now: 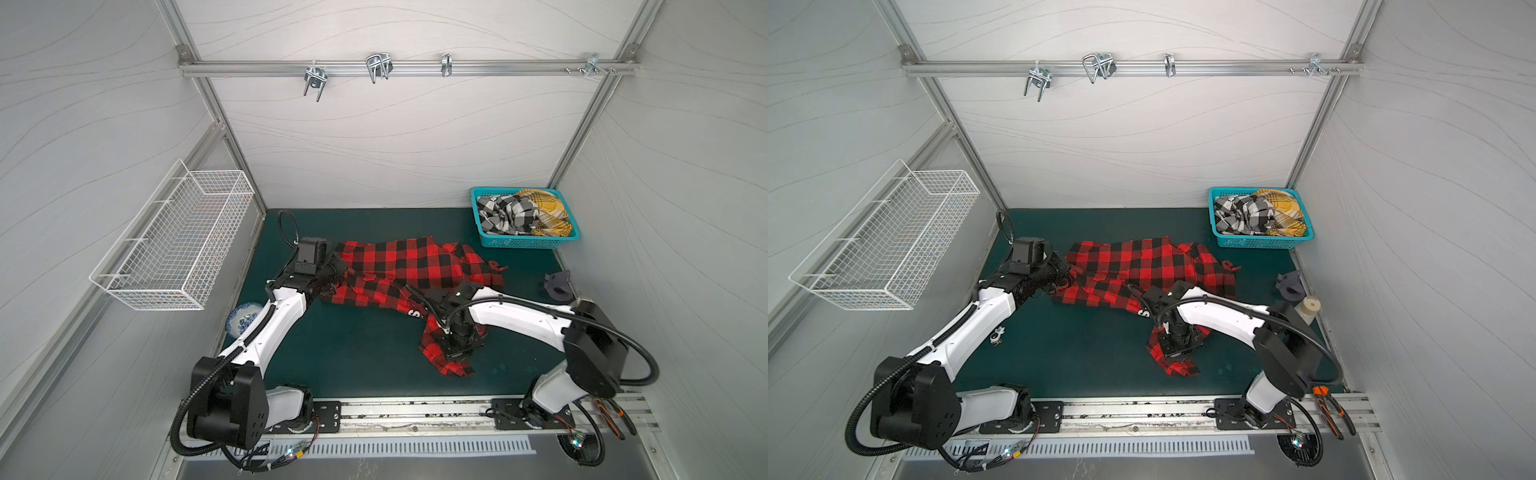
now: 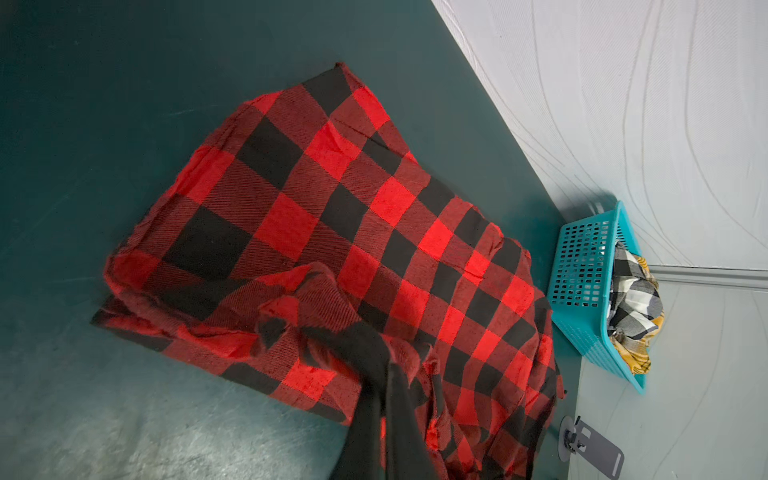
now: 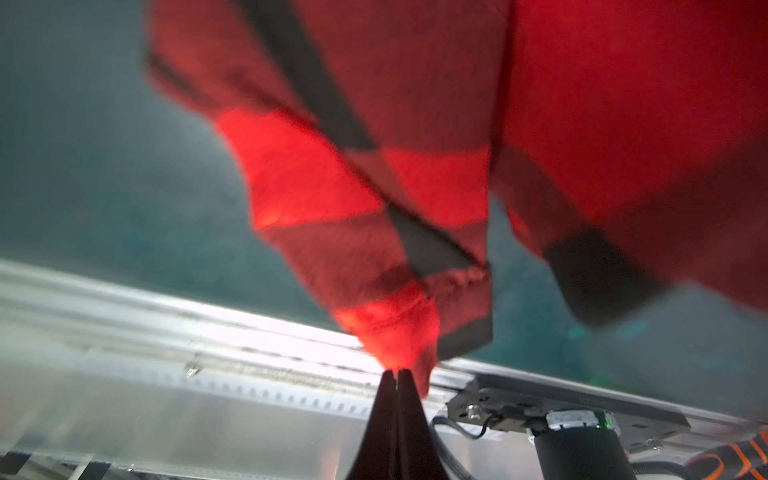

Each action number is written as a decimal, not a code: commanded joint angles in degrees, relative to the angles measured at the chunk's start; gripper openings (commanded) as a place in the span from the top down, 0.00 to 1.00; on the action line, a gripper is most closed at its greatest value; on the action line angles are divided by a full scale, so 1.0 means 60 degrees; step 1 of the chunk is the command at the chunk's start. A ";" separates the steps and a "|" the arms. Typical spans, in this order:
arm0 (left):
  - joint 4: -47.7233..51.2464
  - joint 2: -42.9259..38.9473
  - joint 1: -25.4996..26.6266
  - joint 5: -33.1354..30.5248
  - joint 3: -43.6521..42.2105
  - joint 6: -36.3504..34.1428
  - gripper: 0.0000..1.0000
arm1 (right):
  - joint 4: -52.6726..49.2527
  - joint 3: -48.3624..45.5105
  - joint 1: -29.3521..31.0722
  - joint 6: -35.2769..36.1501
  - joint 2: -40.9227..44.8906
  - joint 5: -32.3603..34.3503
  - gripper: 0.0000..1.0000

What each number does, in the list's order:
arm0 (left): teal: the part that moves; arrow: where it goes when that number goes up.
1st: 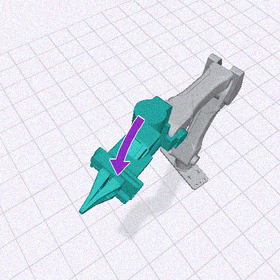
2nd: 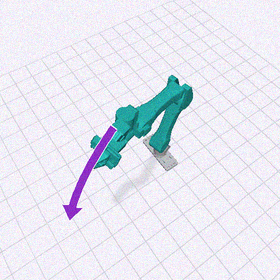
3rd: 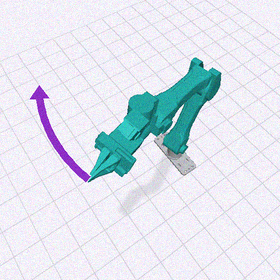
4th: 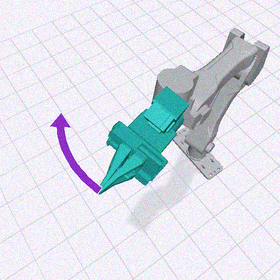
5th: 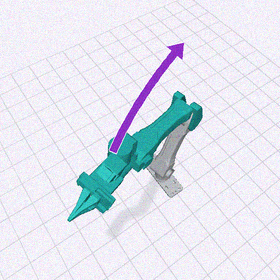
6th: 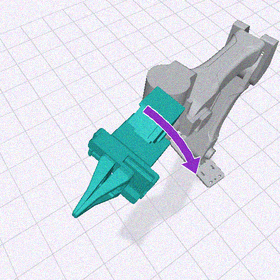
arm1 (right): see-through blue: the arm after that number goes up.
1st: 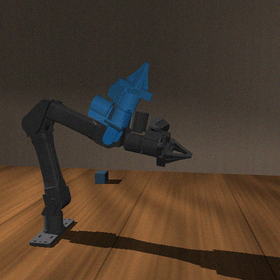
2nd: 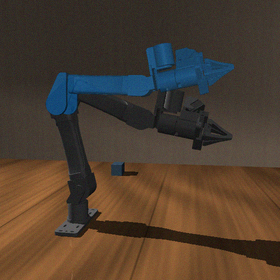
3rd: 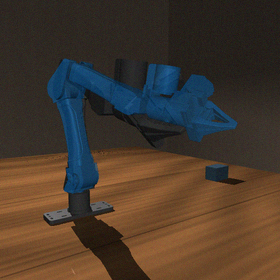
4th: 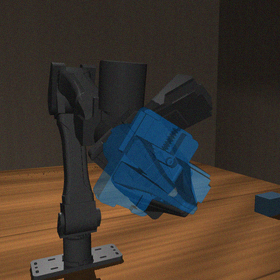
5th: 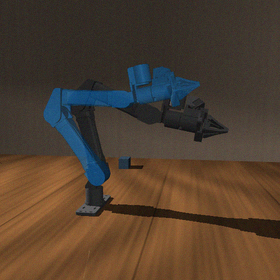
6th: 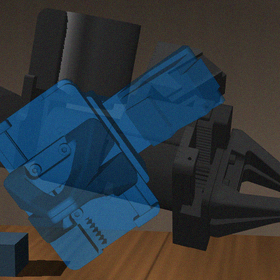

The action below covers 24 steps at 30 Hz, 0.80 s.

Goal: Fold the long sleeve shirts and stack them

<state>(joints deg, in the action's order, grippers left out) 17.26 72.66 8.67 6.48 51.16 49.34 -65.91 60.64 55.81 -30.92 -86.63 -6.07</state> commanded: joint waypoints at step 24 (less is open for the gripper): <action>-0.0055 0.0011 -0.0023 0.0671 -0.0276 0.0343 1.00 | -0.1452 0.3326 -0.0106 0.0758 0.1078 0.1184 1.00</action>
<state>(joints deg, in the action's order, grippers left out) 17.21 73.87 8.67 9.87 48.99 50.43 -68.53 71.16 57.65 -29.63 -89.14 -1.80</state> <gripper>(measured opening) 0.048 0.064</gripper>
